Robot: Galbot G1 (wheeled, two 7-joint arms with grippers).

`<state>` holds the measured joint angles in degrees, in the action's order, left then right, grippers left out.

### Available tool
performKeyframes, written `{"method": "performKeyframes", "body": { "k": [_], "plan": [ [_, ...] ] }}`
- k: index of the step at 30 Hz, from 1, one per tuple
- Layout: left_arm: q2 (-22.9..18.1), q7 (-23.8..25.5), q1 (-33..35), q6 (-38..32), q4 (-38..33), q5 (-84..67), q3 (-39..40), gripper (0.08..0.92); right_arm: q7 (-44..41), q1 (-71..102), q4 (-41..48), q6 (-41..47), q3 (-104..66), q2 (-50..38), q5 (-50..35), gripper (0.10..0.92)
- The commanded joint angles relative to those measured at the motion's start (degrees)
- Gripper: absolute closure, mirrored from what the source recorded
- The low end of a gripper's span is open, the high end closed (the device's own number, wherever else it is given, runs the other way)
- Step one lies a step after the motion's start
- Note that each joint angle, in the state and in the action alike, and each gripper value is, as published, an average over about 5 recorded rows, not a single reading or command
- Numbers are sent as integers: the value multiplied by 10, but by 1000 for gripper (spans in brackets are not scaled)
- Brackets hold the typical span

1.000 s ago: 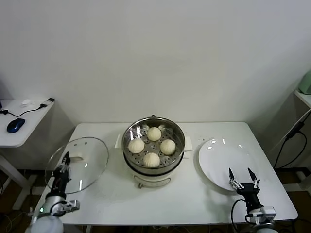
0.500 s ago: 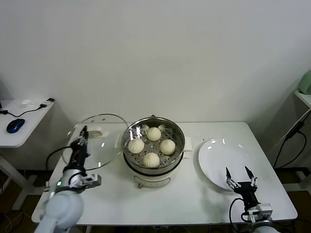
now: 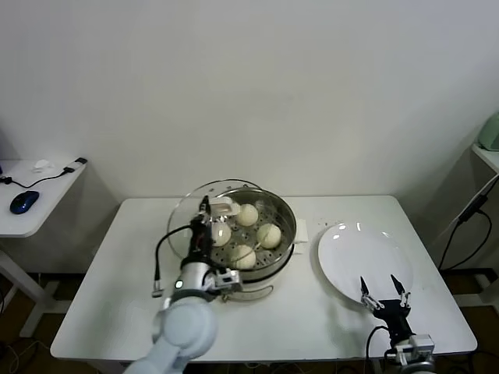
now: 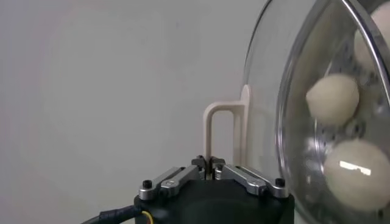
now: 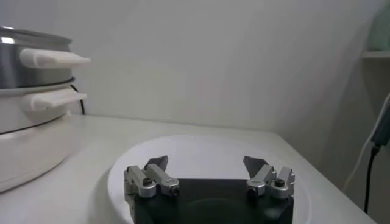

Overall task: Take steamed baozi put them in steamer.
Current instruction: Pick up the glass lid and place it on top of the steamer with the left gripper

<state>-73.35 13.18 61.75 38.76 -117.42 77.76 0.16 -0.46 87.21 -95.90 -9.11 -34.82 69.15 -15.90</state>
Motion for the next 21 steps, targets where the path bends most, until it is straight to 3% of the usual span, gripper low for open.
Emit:
{"method": "performKeyframes", "body": {
  "k": [1, 8, 21],
  "plan": [
    [-102, 23, -46, 39, 64, 101, 107, 865, 2, 1, 8, -10, 1, 2, 1, 203],
    [-122, 11, -50, 39, 106, 110, 108, 865, 4, 2, 12, -17, 0, 4, 1, 203],
    [-121, -20, -45, 34, 149, 113, 77, 865, 7, 3, 5, -20, -1, 13, 0, 203]
  ]
}}
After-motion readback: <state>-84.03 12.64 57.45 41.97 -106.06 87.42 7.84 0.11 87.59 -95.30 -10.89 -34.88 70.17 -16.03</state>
